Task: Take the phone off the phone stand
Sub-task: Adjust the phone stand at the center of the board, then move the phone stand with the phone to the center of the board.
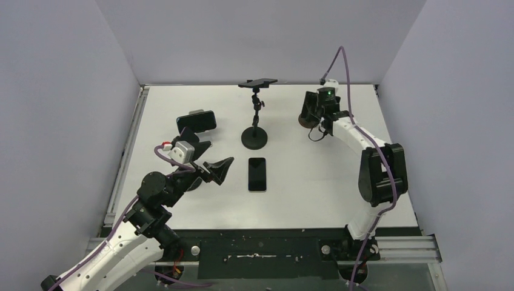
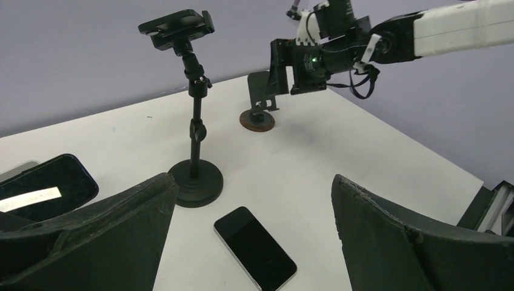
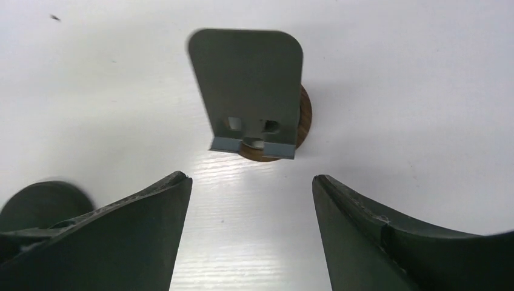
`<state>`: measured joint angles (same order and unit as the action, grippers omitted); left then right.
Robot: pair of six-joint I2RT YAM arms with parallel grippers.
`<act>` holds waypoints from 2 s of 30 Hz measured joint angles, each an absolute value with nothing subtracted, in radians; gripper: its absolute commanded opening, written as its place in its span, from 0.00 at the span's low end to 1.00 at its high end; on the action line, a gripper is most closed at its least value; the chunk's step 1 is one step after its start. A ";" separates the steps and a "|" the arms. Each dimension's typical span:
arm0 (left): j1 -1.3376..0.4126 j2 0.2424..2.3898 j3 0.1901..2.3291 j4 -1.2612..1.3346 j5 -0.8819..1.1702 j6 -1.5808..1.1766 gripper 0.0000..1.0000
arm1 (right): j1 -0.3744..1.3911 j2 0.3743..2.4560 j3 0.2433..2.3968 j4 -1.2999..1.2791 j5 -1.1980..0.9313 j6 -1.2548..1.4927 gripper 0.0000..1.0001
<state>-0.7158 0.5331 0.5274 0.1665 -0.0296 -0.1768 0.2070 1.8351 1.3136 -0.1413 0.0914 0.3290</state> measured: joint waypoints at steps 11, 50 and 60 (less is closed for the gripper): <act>-0.712 0.526 0.527 0.162 -0.105 -0.222 0.97 | 0.376 1.344 1.059 -0.113 0.172 0.349 0.82; -0.659 0.735 1.148 -0.974 -0.671 -0.774 0.93 | 0.363 0.885 0.493 0.219 -0.513 0.673 0.92; -0.659 0.717 0.993 -0.945 -0.642 -0.794 0.70 | 0.398 0.882 0.493 0.235 -0.502 0.694 0.91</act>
<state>-0.6590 0.7170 0.9932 -0.9455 -0.6422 -0.7940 0.3977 0.8822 0.4931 0.2352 -0.5018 0.6937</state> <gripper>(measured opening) 0.748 0.915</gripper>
